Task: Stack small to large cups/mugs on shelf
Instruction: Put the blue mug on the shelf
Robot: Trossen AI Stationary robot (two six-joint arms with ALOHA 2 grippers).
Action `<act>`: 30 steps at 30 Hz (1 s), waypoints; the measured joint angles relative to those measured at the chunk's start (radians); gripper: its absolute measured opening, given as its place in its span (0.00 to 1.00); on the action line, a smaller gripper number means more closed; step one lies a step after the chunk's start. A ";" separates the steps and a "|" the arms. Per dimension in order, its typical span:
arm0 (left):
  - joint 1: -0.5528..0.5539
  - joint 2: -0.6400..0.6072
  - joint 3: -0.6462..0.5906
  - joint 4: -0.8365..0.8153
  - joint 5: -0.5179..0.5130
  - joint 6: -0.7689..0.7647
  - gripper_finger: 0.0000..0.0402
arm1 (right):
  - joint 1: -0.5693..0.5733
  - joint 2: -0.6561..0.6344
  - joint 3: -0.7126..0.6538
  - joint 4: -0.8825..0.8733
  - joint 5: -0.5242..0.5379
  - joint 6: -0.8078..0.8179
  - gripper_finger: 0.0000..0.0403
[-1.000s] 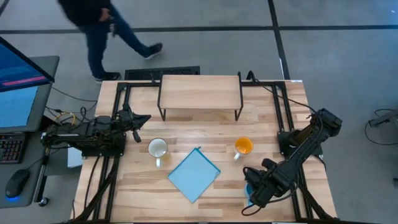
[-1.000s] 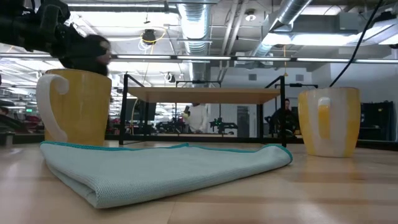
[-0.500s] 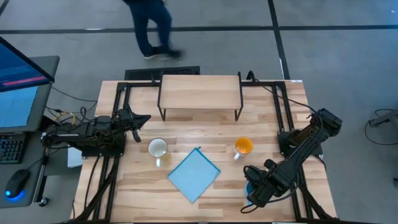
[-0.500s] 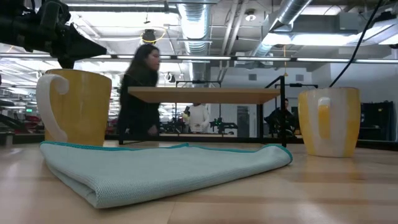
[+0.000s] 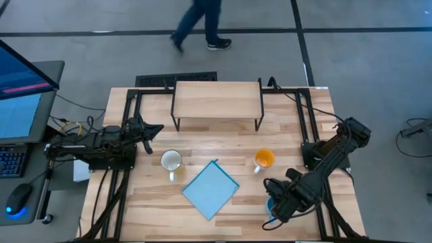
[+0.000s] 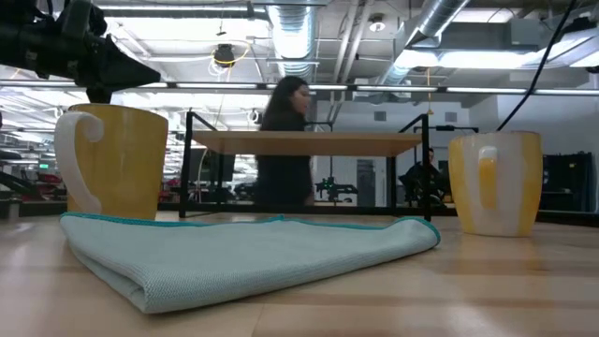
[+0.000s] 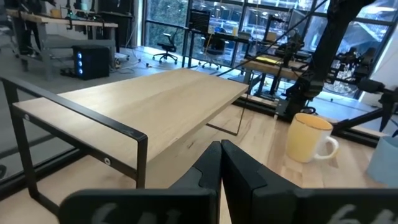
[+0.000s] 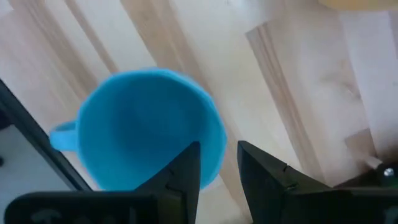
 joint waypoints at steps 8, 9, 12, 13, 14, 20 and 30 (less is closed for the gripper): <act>0.000 0.000 0.000 0.000 0.000 -0.025 0.00 | 0.004 0.000 -0.003 0.008 0.000 -0.020 0.32; 0.000 0.000 0.000 0.000 0.000 -0.025 0.00 | 0.004 0.000 -0.003 0.008 0.000 -0.021 0.32; 0.000 0.000 0.000 0.000 0.000 -0.025 0.00 | 0.004 0.002 -0.003 0.017 0.006 -0.037 0.32; 0.000 0.000 0.000 -0.001 0.000 -0.025 0.00 | 0.004 0.003 -0.003 0.025 0.012 -0.039 0.32; 0.000 0.000 0.000 -0.002 0.000 -0.025 0.00 | 0.004 0.003 -0.003 0.030 0.016 -0.039 0.32; 0.000 0.000 0.000 -0.052 0.001 -0.025 0.00 | 0.002 0.003 -0.013 0.035 0.012 -0.039 0.32; 0.000 0.000 0.000 -0.082 0.001 -0.066 0.00 | -0.004 0.003 -0.077 0.113 -0.010 -0.038 0.32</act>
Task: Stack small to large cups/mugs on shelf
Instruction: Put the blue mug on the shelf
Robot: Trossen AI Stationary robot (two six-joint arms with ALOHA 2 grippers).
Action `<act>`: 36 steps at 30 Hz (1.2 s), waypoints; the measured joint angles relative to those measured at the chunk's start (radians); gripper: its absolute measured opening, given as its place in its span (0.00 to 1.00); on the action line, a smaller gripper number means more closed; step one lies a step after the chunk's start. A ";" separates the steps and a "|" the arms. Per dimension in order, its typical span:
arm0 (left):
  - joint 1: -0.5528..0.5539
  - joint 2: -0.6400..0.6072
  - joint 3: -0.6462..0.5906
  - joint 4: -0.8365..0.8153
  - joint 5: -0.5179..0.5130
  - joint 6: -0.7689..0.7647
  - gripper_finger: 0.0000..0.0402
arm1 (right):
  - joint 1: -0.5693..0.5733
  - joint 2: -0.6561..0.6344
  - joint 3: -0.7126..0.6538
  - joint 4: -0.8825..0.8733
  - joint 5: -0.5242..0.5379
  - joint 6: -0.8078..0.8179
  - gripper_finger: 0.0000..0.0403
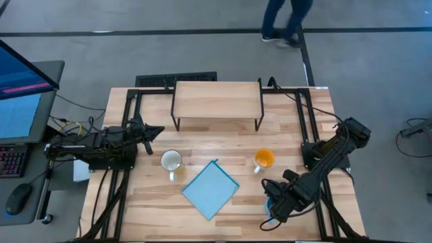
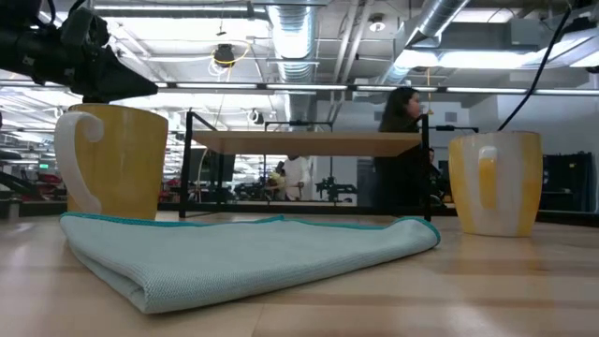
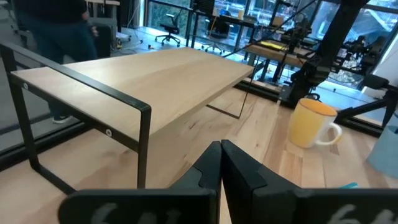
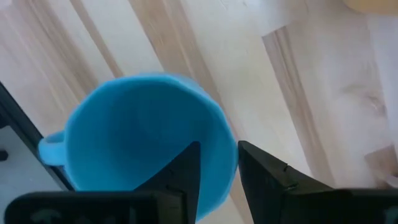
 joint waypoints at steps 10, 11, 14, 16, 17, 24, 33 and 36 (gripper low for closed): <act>0.000 0.000 0.000 0.000 0.000 -0.004 0.00 | 0.001 0.000 -0.056 0.086 -0.009 0.000 0.31; 0.000 0.000 0.000 0.000 0.000 -0.004 0.00 | 0.001 0.000 -0.056 0.085 -0.011 0.000 0.31; 0.000 0.000 0.000 0.001 0.000 -0.004 0.00 | 0.001 0.000 -0.056 0.082 -0.014 0.000 0.27; 0.000 0.000 0.000 0.001 0.000 -0.007 0.00 | 0.002 0.000 -0.056 0.082 -0.015 -0.003 0.21; 0.000 0.000 0.000 0.001 0.000 -0.014 0.00 | 0.003 0.000 -0.056 0.082 -0.015 -0.008 0.18; 0.000 0.000 0.000 0.001 0.015 -0.049 0.00 | 0.004 -0.003 -0.053 0.089 -0.018 -0.023 0.05; 0.000 0.000 0.000 0.001 0.061 -0.049 0.00 | -0.021 -0.042 -0.053 0.029 -0.074 -0.048 0.05; 0.000 0.000 0.000 -0.001 0.063 -0.049 0.00 | -0.044 -0.070 -0.020 -0.028 -0.079 -0.066 0.05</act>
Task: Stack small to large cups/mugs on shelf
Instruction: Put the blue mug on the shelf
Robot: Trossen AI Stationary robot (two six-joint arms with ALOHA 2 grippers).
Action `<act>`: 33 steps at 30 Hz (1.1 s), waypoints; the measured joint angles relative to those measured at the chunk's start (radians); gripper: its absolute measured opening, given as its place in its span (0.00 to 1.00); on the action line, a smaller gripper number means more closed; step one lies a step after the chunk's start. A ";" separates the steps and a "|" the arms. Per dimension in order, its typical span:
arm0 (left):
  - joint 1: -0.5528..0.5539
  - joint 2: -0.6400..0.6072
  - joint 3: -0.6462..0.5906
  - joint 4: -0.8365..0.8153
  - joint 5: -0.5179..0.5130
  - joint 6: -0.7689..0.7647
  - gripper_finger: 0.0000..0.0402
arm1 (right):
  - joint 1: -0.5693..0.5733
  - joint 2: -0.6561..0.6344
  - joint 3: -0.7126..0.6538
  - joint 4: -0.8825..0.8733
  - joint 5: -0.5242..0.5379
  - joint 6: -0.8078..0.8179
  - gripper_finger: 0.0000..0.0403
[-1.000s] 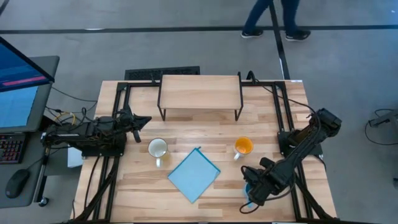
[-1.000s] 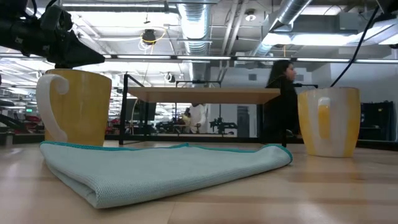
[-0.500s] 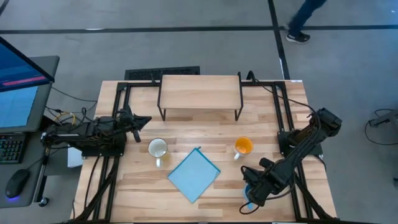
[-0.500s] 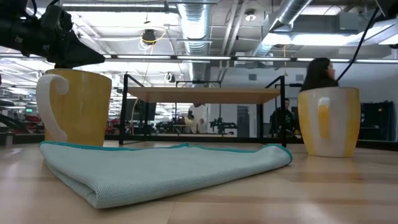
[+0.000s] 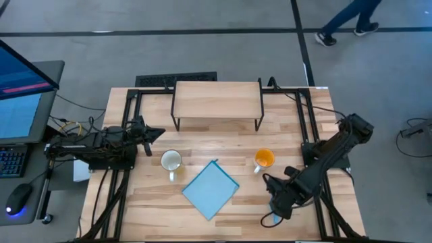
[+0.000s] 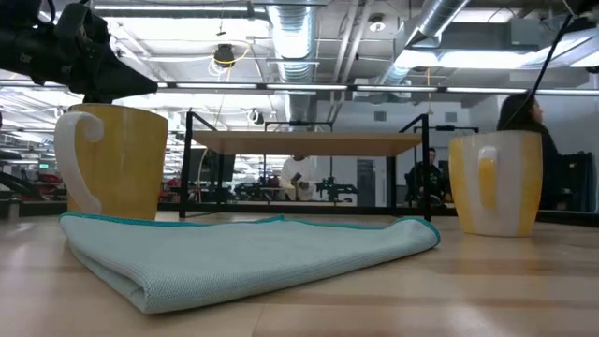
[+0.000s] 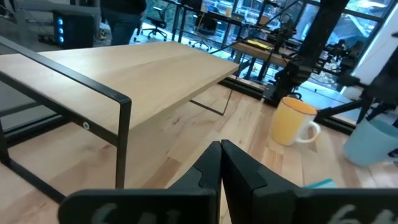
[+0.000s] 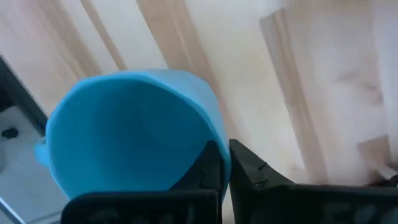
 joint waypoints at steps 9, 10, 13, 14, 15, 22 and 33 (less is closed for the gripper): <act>0.000 0.000 0.000 -0.004 0.000 0.000 0.00 | -0.097 -0.074 0.165 -0.150 -0.022 -0.159 0.05; 0.000 0.000 0.000 -0.004 0.000 0.000 0.00 | -0.111 -0.079 0.188 -0.174 -0.017 -0.174 0.05; 0.000 0.000 0.000 -0.005 0.000 0.000 0.00 | -0.153 -0.090 0.269 -0.248 -0.010 -0.234 0.05; 0.000 0.000 0.000 -0.007 0.000 0.000 0.00 | -0.167 -0.092 0.297 -0.280 0.004 -0.259 0.05; 0.000 0.000 0.000 -0.008 0.000 0.000 0.00 | -0.182 -0.093 0.324 -0.317 0.022 -0.285 0.05; 0.000 0.000 0.000 -0.013 0.001 0.012 0.00 | -0.363 -0.105 0.475 -0.415 0.155 -0.533 0.05; 0.000 0.000 0.000 -0.020 0.001 0.022 0.00 | -0.790 -0.112 0.612 -0.396 0.232 -0.957 0.05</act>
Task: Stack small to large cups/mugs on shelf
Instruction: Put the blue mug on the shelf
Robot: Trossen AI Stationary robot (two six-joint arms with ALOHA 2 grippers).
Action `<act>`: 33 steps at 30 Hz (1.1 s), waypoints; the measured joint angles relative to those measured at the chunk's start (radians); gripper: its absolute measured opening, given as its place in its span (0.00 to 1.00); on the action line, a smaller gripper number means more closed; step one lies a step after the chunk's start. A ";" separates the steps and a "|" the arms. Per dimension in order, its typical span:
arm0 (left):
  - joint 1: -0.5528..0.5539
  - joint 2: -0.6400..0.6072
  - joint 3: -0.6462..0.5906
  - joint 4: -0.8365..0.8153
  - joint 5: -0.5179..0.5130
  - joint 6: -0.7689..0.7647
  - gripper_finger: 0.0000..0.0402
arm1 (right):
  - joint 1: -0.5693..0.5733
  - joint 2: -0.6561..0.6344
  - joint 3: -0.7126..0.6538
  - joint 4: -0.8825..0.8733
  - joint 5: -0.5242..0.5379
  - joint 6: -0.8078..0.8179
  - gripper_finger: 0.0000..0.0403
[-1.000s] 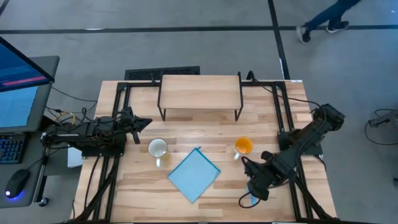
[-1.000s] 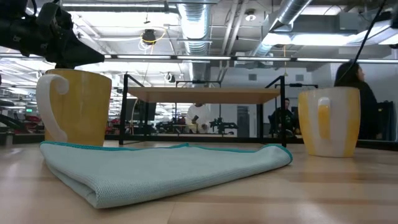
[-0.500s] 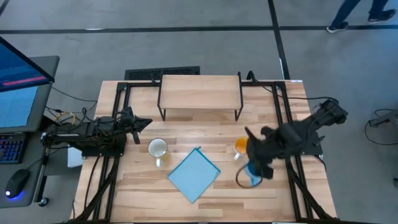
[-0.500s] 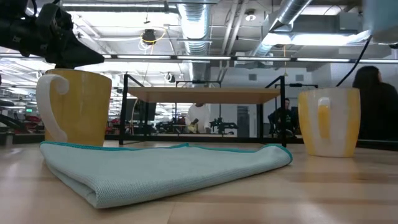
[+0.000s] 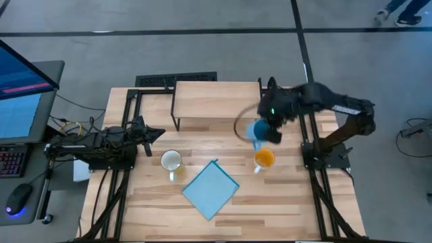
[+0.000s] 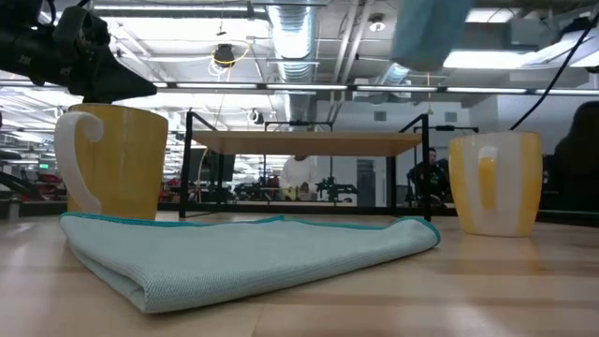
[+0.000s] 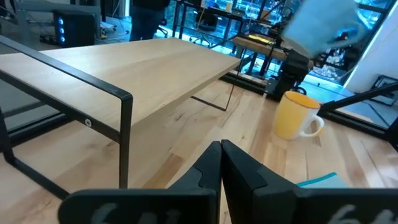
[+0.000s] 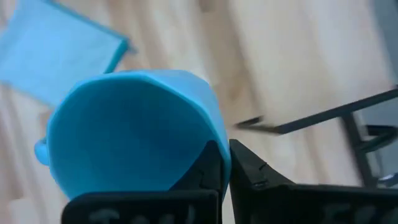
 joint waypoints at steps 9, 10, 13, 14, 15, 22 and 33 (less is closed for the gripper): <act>0.000 0.000 0.000 -0.055 -0.004 0.055 0.00 | -0.355 0.001 0.009 0.238 0.019 -0.323 0.05; 0.000 0.000 0.000 -0.055 -0.005 0.055 0.00 | -0.385 0.002 0.009 0.261 0.018 -0.354 0.05; 0.000 0.000 0.000 -0.055 -0.006 0.055 0.00 | -0.450 0.021 0.009 0.309 0.013 -0.417 0.05; 0.000 0.000 0.000 -0.055 -0.006 0.055 0.00 | -0.473 0.024 0.007 0.315 0.004 -0.437 0.05; 0.000 0.000 0.000 -0.055 -0.007 0.055 0.00 | -0.492 0.030 0.007 0.314 -0.007 -0.459 0.05; 0.000 0.000 0.000 -0.053 -0.011 0.171 0.00 | -0.526 0.130 0.031 0.295 -0.046 -0.503 0.05; 0.000 0.000 0.000 -0.052 -0.027 0.214 0.00 | -0.534 0.385 0.333 0.046 -0.126 -0.570 0.05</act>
